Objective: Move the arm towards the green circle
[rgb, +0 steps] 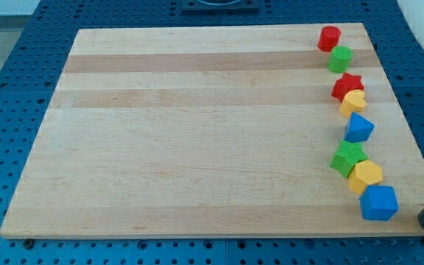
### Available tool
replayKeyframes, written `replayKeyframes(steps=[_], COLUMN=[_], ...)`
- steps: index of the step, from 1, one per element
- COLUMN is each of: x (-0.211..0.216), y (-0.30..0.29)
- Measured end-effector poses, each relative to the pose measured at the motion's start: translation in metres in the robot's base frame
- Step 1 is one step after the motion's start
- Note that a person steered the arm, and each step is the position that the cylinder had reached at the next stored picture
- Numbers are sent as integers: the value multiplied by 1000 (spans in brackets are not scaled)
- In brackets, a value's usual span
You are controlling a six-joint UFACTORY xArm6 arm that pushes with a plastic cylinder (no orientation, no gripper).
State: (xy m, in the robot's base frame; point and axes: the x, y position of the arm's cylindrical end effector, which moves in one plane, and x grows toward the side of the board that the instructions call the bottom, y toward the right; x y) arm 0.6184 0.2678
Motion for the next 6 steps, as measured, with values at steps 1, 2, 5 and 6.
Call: replayKeyframes(steps=[1,2,5,6], x=[0,-1,-148,-247], y=[-9,-14,-11,-11])
